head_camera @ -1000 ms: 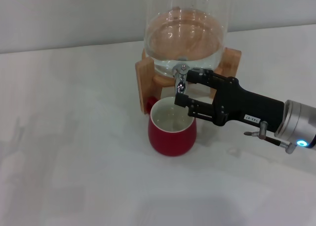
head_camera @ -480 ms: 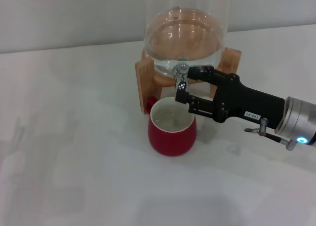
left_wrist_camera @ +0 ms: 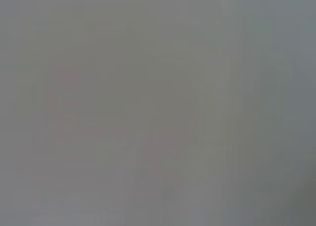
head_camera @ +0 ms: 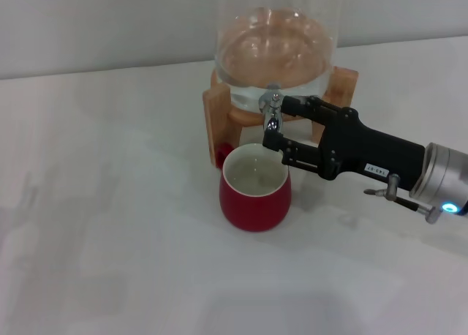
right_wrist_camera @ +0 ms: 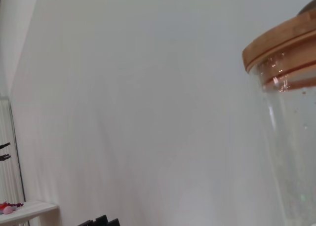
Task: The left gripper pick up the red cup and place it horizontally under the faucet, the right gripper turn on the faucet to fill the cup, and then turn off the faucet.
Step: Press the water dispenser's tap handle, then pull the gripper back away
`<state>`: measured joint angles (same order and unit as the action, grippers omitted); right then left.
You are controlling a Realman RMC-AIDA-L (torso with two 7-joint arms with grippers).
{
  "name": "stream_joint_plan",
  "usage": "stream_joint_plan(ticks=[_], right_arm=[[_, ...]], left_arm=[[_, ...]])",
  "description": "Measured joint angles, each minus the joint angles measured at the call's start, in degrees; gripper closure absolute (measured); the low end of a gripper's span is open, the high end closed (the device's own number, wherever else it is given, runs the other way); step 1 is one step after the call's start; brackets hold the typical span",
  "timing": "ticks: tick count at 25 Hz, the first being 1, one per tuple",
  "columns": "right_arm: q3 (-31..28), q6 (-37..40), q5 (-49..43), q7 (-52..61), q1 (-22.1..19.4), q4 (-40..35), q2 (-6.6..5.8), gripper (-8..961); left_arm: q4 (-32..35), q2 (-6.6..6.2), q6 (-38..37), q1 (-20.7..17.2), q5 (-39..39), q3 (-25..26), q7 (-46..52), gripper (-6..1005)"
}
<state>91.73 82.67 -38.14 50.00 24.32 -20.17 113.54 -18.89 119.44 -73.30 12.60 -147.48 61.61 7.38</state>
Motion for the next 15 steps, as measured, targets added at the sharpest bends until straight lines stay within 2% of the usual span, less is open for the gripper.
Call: stream_joint_plan(ticks=[10,15], right_arm=[[0.1,4.91,-0.12,-0.08,-2.9,0.02,0.11,189],[-2.96,8.86,0.02,-0.07,-3.96,0.03,-0.29,189]], left_arm=[[0.0,0.0,0.0,0.15,0.14,0.0,0.0,110],[0.05,-0.01,0.0,0.15,0.36,0.23,0.0,110]])
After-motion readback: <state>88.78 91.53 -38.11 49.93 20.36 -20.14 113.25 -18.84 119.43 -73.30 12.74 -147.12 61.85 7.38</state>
